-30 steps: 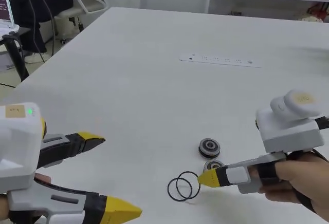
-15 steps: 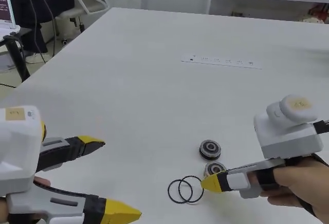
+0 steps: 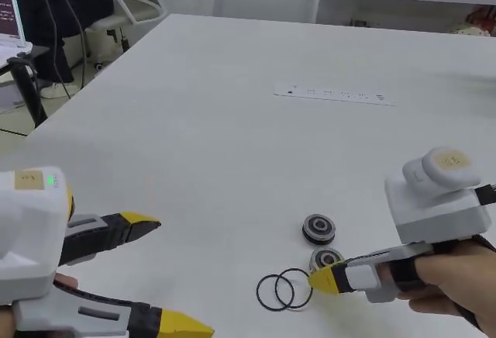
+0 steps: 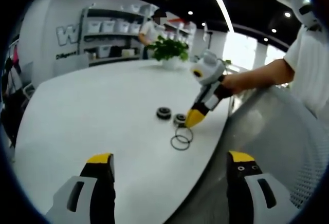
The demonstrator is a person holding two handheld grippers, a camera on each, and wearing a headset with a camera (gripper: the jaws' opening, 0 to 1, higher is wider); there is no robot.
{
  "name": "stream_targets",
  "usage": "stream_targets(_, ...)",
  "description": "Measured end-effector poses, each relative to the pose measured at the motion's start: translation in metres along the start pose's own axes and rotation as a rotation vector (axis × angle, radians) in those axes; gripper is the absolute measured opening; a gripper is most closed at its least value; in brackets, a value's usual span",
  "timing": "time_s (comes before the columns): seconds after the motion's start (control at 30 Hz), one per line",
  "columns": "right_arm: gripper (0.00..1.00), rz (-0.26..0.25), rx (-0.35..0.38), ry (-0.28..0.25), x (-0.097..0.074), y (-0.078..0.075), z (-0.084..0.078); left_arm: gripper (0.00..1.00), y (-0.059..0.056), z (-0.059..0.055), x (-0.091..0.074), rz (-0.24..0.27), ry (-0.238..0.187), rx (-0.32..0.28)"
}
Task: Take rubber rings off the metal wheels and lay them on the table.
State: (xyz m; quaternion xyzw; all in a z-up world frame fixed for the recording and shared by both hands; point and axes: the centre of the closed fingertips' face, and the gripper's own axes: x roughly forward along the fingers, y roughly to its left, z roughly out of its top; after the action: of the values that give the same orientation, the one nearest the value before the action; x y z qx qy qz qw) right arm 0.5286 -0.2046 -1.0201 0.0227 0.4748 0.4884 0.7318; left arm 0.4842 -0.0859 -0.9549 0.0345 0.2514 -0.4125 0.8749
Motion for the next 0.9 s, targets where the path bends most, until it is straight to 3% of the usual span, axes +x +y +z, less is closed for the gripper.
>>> stream_targets(0.37, 0.01, -0.004, -0.015, 0.011, 0.0003, 0.0002, -0.0011, 0.91, -0.0001, -0.0018, 0.0004, -0.003, 0.010, 0.003)
stream_targets(0.67, 0.02, -0.027, -0.080, 0.041, -0.0002, 0.0001, -0.0043, 0.91, -0.0003, -0.0026, 0.0002, 0.001, 0.013, 0.007)
stream_targets(0.9, 0.04, -0.034, -0.101, 0.036, -0.0040, 0.0009, -0.0004, 0.90, 0.0002, -0.0031, -0.0003, 0.006, 0.017, 0.011)
